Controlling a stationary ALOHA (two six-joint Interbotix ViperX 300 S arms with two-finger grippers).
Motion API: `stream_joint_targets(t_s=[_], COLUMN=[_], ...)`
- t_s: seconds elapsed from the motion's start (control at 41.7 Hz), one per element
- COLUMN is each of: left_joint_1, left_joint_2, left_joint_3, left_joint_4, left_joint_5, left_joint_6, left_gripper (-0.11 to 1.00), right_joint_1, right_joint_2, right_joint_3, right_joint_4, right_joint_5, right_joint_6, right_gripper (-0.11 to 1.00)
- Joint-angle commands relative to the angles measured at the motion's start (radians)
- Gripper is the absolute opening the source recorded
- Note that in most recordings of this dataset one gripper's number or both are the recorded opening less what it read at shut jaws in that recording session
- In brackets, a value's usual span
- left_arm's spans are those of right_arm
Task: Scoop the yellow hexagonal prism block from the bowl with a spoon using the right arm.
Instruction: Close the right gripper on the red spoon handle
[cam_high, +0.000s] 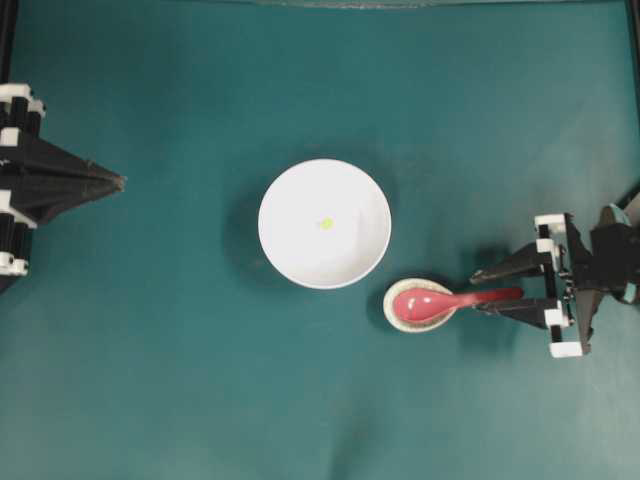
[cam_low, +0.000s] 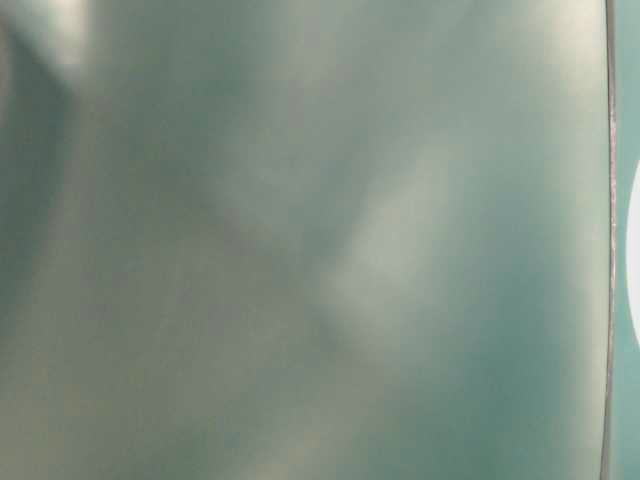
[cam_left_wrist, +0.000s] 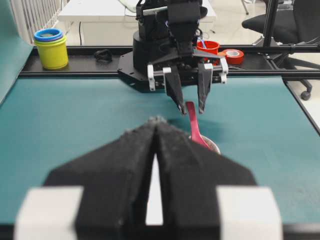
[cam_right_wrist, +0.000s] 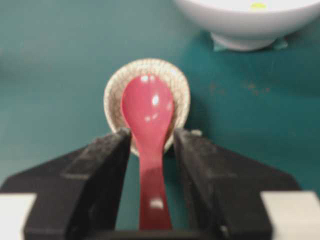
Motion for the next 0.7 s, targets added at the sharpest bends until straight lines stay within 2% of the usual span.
stream_joint_targets(t_s=[0.0, 0.24, 0.527, 0.671], left_joint_1=[0.000, 0.000, 0.000, 0.002], left_joint_2=[0.005, 0.005, 0.005, 0.005], left_joint_3=[-0.018, -0.018, -0.018, -0.018], left_joint_4=[0.003, 0.003, 0.002, 0.002], left_joint_5=[-0.005, -0.002, 0.006, 0.011], left_joint_6=[0.002, 0.002, 0.002, 0.002], left_gripper=[0.00, 0.00, 0.00, 0.00], right_joint_1=[0.012, 0.018, 0.018, 0.018], right_joint_2=[0.026, 0.083, 0.084, 0.084], right_joint_3=[-0.020, -0.031, -0.031, -0.037], right_joint_4=[0.003, 0.003, 0.003, 0.003], right_joint_5=[-0.014, -0.012, -0.008, 0.011], right_joint_6=[0.006, 0.021, 0.021, 0.023], right_gripper=[0.47, 0.47, 0.47, 0.41])
